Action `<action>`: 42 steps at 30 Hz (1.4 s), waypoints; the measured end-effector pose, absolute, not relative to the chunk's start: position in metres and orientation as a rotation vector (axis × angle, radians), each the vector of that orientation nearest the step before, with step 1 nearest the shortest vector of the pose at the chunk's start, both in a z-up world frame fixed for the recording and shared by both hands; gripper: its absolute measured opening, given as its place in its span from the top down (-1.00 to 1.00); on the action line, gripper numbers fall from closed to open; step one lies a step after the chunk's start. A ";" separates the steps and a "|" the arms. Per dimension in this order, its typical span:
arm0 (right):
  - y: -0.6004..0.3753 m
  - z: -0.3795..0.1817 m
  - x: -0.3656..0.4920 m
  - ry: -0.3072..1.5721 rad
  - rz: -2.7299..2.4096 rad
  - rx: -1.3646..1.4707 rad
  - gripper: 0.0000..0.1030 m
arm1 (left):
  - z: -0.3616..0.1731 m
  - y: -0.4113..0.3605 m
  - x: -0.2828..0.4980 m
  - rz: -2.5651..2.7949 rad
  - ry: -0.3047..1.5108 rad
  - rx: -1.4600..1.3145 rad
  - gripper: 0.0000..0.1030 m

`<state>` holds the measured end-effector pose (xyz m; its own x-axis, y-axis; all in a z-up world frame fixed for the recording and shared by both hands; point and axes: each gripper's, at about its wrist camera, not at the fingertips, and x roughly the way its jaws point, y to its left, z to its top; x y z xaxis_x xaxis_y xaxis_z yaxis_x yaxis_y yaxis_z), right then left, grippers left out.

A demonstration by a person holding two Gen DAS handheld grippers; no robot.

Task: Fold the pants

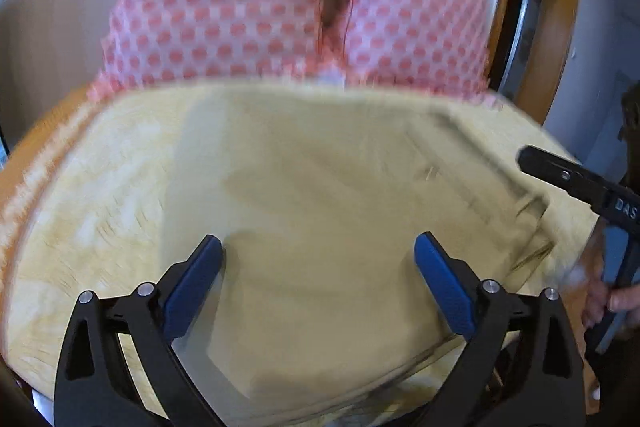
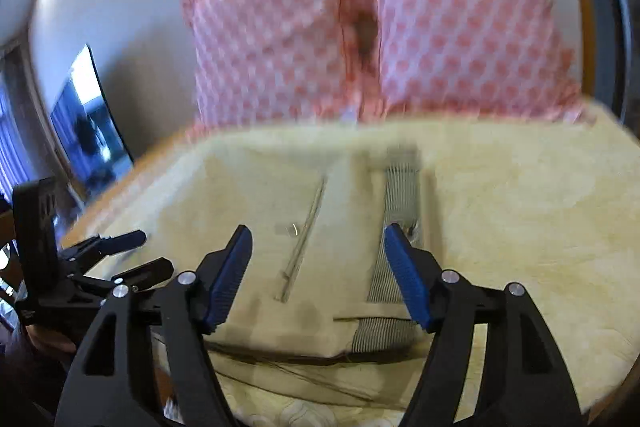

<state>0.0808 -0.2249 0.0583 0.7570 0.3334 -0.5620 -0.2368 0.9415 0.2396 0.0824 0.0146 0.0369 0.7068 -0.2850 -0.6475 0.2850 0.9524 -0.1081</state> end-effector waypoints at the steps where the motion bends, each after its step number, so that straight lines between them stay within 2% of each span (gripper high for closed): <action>1: -0.225 0.038 0.095 0.761 0.305 0.167 -0.36 | 0.028 0.015 0.084 -0.320 0.729 0.011 -0.92; 4: -0.227 0.040 0.094 0.780 0.327 0.133 -0.33 | 0.032 0.020 0.078 -0.341 0.719 0.016 -0.92; 7: -0.254 0.062 0.107 0.717 0.319 0.213 -0.34 | 0.059 0.052 0.086 -0.353 0.674 -0.117 -0.92; 11: -0.285 0.054 0.170 0.819 0.248 0.254 -0.31 | 0.074 0.090 0.139 -0.288 0.713 -0.181 -0.91; 13: -0.290 0.040 0.189 0.870 0.266 0.285 -0.16 | 0.065 0.100 0.171 -0.310 0.801 -0.228 -0.68; 16: -0.291 0.030 0.193 0.889 0.309 0.269 0.04 | 0.048 0.107 0.204 -0.389 0.914 -0.332 -0.47; 20: -0.288 0.026 0.192 0.881 0.360 0.257 0.22 | 0.034 0.101 0.223 -0.414 0.978 -0.329 -0.46; 22: -0.286 0.027 0.194 0.864 0.395 0.231 0.43 | 0.035 0.096 0.226 -0.426 0.981 -0.317 -0.46; 23: -0.288 0.029 0.197 0.865 0.416 0.236 0.46 | 0.036 0.093 0.227 -0.423 0.983 -0.303 -0.46; 24: -0.289 0.028 0.200 0.873 0.423 0.242 0.45 | 0.036 0.092 0.228 -0.423 0.984 -0.299 -0.46; 25: -0.292 0.028 0.203 0.880 0.427 0.252 0.29 | 0.036 0.091 0.228 -0.424 0.985 -0.298 -0.46; 27: -0.296 0.024 0.209 0.887 0.430 0.278 0.23 | 0.035 0.093 0.230 -0.425 0.984 -0.307 -0.46; 28: -0.295 0.024 0.209 0.887 0.435 0.273 0.37 | 0.035 0.094 0.229 -0.424 0.981 -0.308 -0.40; 29: -0.293 0.025 0.208 0.884 0.443 0.260 0.45 | 0.034 0.093 0.227 -0.420 0.975 -0.307 -0.21; 30: -0.290 0.028 0.206 0.876 0.444 0.237 0.67 | 0.036 0.093 0.224 -0.417 0.965 -0.296 0.43; 31: -0.290 0.032 0.203 0.863 0.483 0.253 0.77 | 0.038 0.091 0.221 -0.422 0.952 -0.290 0.69; 34: -0.290 0.044 0.202 0.842 0.496 0.269 0.79 | 0.048 0.091 0.218 -0.437 0.917 -0.287 0.87; 39: -0.288 0.080 0.220 0.762 0.521 0.283 0.80 | 0.076 0.077 0.227 -0.428 0.828 -0.205 0.88; 42: -0.291 0.099 0.248 0.691 0.479 0.269 0.80 | 0.089 0.070 0.259 -0.399 0.782 -0.178 0.88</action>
<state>0.2483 -0.2913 0.0987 0.6690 0.5058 -0.5446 -0.3318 0.8589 0.3901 0.2594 0.0695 0.0891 0.6399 -0.4126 -0.6483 0.2824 0.9109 -0.3010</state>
